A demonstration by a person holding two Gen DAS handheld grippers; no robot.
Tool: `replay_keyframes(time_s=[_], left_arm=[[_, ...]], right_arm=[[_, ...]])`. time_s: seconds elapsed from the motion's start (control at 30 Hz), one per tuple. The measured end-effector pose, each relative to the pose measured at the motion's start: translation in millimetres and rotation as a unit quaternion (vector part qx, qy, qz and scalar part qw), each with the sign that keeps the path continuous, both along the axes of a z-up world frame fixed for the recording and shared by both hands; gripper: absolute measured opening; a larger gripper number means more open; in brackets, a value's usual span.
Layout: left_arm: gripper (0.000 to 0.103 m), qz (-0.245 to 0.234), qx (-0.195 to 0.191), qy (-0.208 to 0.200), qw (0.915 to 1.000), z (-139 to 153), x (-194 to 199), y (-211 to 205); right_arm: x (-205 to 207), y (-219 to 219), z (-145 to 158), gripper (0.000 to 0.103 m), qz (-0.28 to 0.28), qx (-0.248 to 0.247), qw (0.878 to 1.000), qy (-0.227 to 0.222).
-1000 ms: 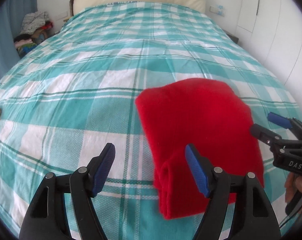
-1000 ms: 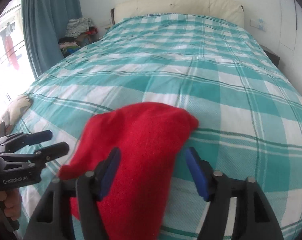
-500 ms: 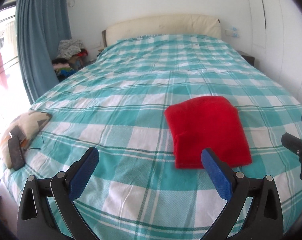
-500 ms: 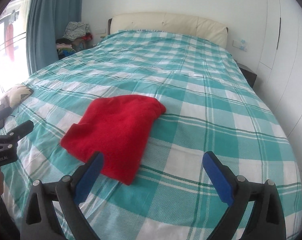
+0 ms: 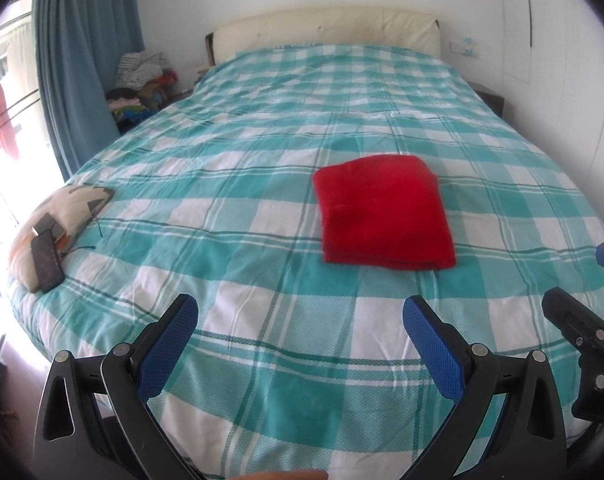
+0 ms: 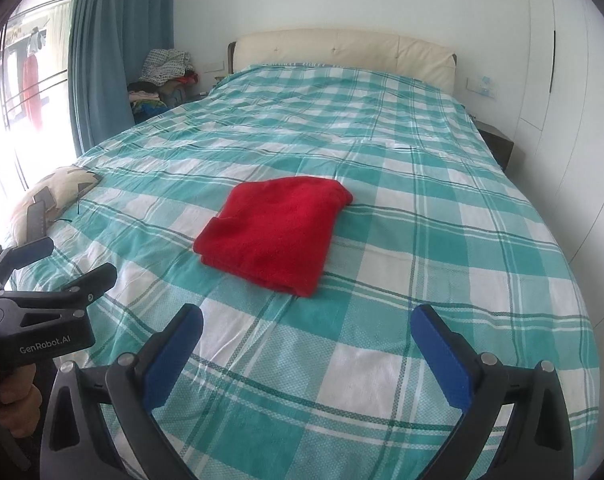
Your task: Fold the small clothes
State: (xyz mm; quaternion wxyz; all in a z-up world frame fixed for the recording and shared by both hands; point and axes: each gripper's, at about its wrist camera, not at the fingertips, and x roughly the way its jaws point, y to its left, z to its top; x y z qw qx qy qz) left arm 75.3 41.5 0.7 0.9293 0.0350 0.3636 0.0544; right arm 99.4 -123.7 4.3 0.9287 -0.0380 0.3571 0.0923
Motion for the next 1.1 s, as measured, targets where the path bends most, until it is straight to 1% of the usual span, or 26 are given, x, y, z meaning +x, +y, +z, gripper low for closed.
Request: replay_keyframes(time_s=[0.1, 0.17, 0.3, 0.43, 0.53, 0.67, 1.1], left_arm=[[0.103, 0.001, 0.010, -0.002, 0.9999, 2.8, -4.5, -3.8], [0.103, 0.000, 0.010, -0.001, 0.9999, 4.1, -5.9, -4.5], [0.103, -0.002, -0.011, 0.006, 0.9999, 6.2, -8.1, -1.2], [0.103, -0.002, -0.017, 0.004, 0.9999, 9.0, -10.2, -0.2], [0.103, -0.002, -0.020, 0.001, 0.9998, 10.7, -11.2, 1.1], [0.103, -0.008, -0.035, 0.002, 0.9993, 10.5, -13.4, 2.7], [0.103, 0.006, -0.028, 0.000, 0.9996, 7.7, -11.8, 3.4]], right_arm=[[-9.6, 2.8, 3.7, 0.102, -0.004, -0.013, 1.000, -0.001], [-14.7, 4.0, 8.7, 0.102, -0.008, -0.018, 1.000, -0.005], [-23.3, 7.2, 19.0, 0.102, -0.009, -0.031, 0.999, -0.017], [-29.6, 7.7, 22.3, 0.102, -0.009, -0.041, 0.999, -0.023], [-30.7, 7.9, 20.1, 0.102, -0.011, -0.049, 0.998, -0.025], [-29.0, 4.7, 14.2, 0.102, -0.015, -0.045, 0.999, -0.015], [-26.3, 7.3, 9.9, 0.102, -0.012, -0.043, 0.999, -0.013]])
